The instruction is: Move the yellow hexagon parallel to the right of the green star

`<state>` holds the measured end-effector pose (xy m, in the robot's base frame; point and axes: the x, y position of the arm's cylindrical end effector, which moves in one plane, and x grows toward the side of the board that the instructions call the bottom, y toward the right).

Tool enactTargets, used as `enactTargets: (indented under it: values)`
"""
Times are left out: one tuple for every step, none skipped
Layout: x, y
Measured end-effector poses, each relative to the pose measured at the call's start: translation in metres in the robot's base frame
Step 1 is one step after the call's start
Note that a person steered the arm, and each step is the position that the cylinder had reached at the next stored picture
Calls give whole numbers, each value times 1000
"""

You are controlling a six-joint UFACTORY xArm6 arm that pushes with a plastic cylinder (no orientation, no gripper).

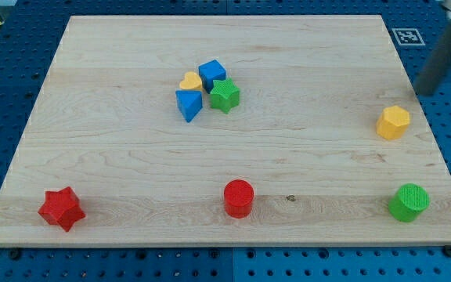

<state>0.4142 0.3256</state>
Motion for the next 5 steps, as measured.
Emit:
enactTargets:
  values:
    - [47, 20]
    - [74, -2]
    - [66, -49]
    - [37, -83]
    - [10, -117]
